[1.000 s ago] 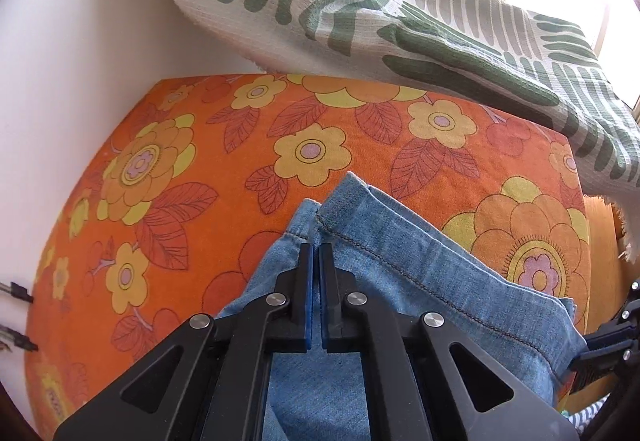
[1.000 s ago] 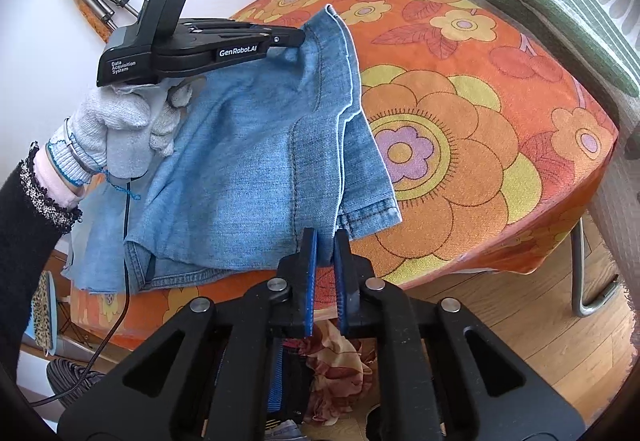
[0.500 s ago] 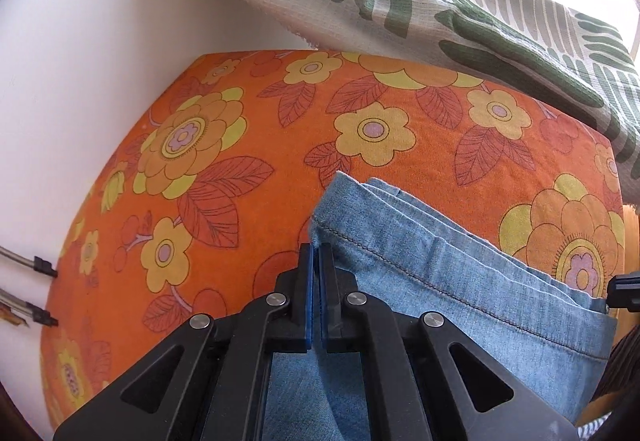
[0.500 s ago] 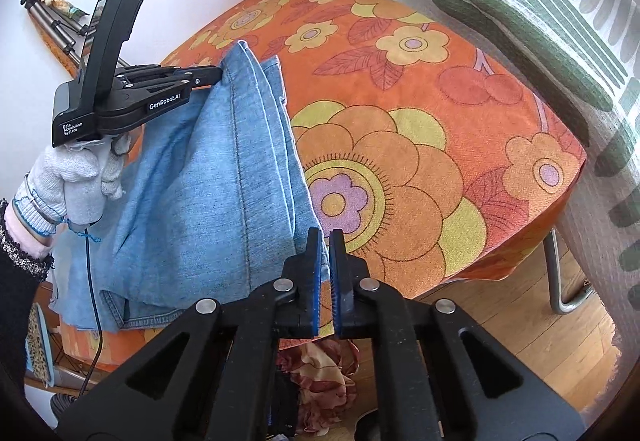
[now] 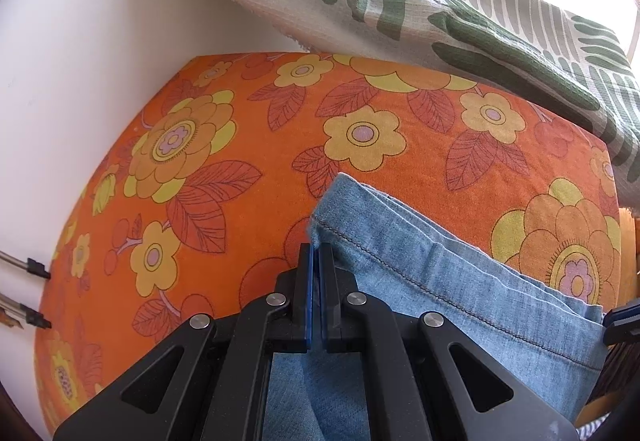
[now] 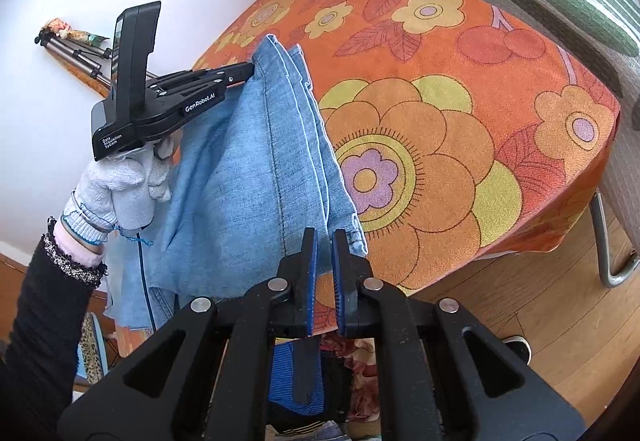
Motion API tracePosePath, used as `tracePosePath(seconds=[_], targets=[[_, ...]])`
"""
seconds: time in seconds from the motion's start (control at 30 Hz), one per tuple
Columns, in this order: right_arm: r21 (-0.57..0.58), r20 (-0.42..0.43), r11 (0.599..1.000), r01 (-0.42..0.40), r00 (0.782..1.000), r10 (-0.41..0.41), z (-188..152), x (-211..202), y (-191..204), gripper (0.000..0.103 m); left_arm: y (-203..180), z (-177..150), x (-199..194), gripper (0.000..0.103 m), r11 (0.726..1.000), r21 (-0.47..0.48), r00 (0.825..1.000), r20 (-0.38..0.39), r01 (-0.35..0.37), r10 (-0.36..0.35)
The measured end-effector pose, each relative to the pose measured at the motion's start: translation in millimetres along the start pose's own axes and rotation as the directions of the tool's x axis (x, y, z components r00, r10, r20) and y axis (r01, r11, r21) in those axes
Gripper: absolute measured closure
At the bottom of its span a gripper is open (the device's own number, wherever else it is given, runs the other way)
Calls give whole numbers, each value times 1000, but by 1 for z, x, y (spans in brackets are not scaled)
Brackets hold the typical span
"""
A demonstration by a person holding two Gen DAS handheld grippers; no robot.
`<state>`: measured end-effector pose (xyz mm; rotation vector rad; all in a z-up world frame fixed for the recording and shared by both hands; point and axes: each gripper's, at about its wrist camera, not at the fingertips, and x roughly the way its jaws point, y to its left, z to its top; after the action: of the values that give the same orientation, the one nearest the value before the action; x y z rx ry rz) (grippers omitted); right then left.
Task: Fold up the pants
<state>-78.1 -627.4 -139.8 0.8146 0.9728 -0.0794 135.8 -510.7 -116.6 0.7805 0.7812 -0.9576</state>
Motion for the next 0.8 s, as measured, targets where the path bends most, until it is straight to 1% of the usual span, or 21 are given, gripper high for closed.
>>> tracePosePath(seconds=[0.07,0.13,0.2,0.27,0.33,0.37,0.5,0.57,0.6,0.7,0.73,0.8], targets=[[-14,-12,1000,12,1000,-12,-4,1,5,90,0,-1,1,102,1000,0,1000,2,1,-1],[-11,-16,1000,5,1000,-6,-4,2,8,83,-1,-2,2,102,1000,5,1000,1,0,0],[-12,-14,1000,0,1000,0,-4,2,10,81,-1,-2,2,102,1000,-1,1000,0,4,-4],[-32,-11,999,19,1000,-19,-4,3,12,81,-1,-2,2,102,1000,-6,1000,1,8,-8],[-59,2,997,54,999,-54,-6,2,16,93,-2,-2,2,102,1000,-3,1000,3,5,-5],[-69,7,995,70,998,-69,-7,2,17,94,-2,-3,1,102,1000,-3,1000,4,4,-4],[-44,22,997,64,998,-63,-6,-2,9,100,-2,-2,1,102,1000,-15,1000,7,15,-15],[-40,41,996,84,996,-82,-3,-6,6,100,-2,-1,2,102,1000,-16,1000,5,16,-16],[-32,40,997,76,996,-74,-2,-7,4,100,-4,0,2,102,1000,-10,1000,4,10,-10],[34,7,999,3,1000,-3,-1,-6,-6,100,-6,1,4,102,1000,-3,1000,2,7,-7],[49,-4,999,-11,1000,11,0,-5,-9,97,-6,2,4,102,1000,-2,1000,1,6,-6],[57,-12,998,-6,1000,7,-1,-4,-10,90,-6,4,4,102,1000,-8,1000,1,15,-15]])
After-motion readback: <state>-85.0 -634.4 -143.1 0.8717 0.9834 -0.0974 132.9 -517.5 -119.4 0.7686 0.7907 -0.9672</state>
